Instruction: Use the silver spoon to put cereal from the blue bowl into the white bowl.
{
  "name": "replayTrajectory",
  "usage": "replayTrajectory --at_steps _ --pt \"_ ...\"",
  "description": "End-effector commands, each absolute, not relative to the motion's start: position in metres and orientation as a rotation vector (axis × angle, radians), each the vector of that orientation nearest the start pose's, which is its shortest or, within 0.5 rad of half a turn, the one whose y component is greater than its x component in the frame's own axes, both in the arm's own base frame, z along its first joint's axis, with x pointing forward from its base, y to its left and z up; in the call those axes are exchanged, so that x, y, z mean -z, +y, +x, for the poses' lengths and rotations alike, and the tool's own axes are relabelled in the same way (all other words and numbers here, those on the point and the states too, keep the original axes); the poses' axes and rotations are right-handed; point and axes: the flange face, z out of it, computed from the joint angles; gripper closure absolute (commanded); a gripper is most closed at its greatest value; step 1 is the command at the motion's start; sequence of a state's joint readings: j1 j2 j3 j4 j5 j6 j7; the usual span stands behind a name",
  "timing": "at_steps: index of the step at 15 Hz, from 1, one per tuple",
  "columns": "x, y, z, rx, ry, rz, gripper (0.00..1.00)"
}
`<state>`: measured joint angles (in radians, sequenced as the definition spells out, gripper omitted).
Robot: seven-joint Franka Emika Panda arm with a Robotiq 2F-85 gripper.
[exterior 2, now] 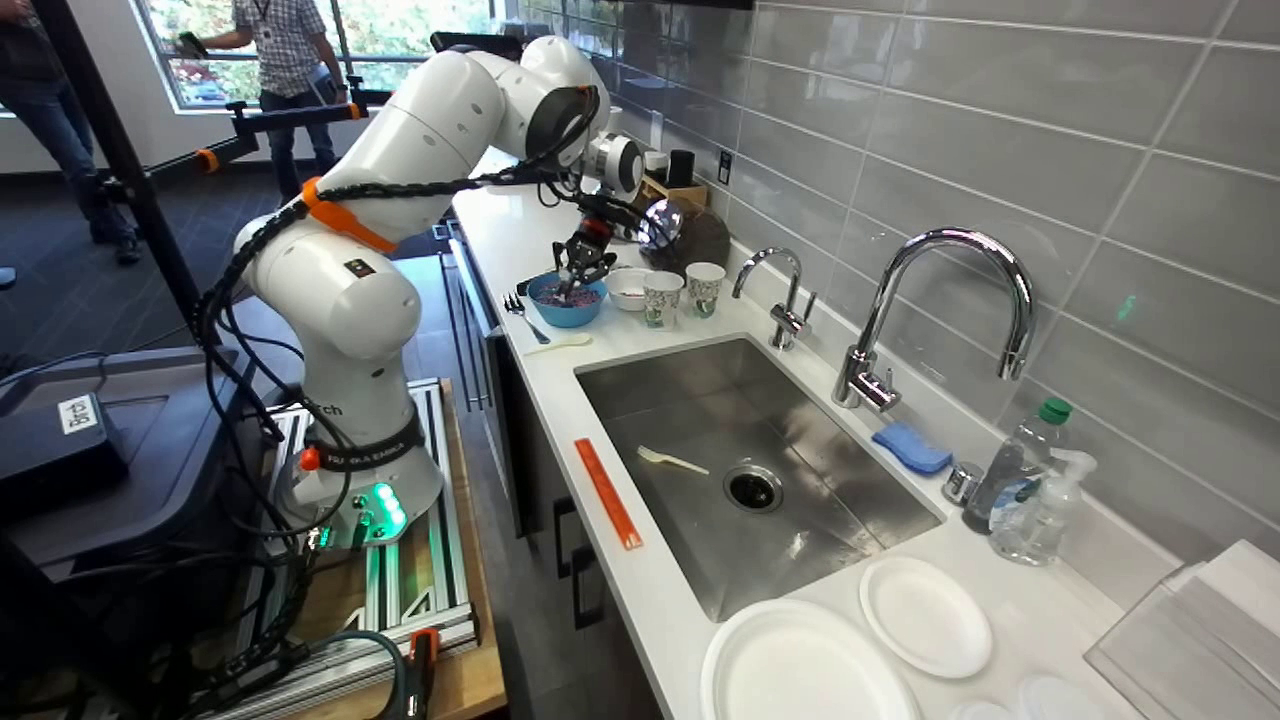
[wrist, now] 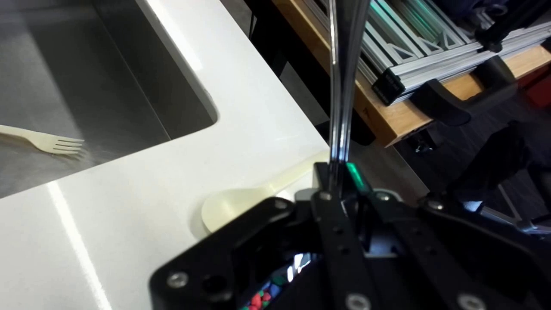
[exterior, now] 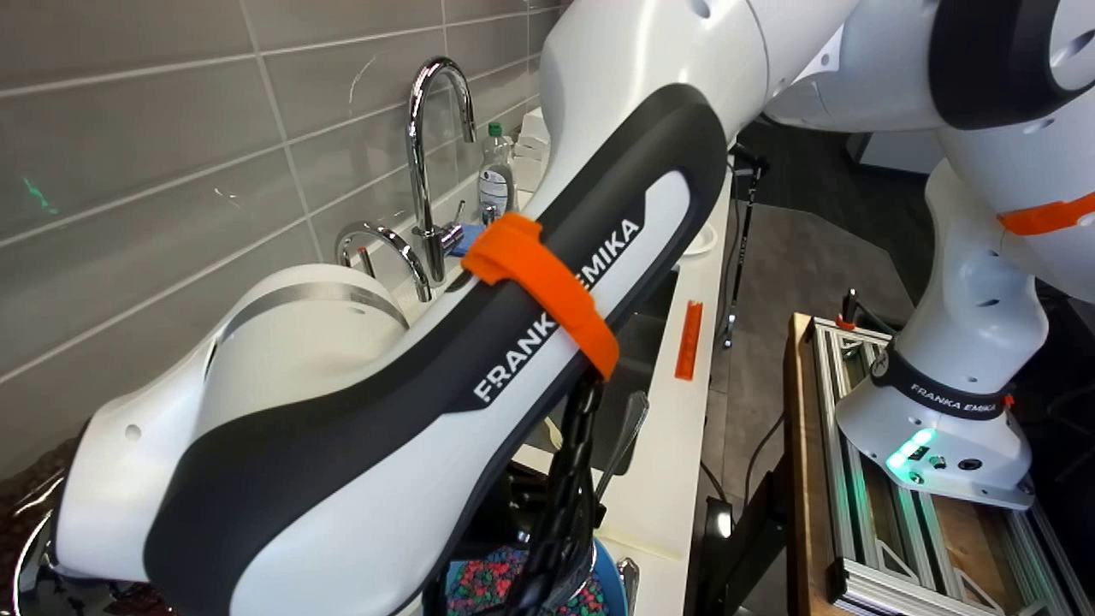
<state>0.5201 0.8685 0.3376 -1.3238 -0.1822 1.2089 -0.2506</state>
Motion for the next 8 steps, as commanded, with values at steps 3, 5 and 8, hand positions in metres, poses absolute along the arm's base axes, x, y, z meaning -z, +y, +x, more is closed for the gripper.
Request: replayTrajectory --at_steps 3,5,8 --pt "-0.1909 0.4370 0.4603 -1.506 -1.637 -2.504 0.97" --pt "-0.1887 0.4399 0.4626 -1.488 -1.643 -2.525 0.97" --pt "-0.1876 0.4438 0.4659 -1.460 -1.656 -2.548 0.97"
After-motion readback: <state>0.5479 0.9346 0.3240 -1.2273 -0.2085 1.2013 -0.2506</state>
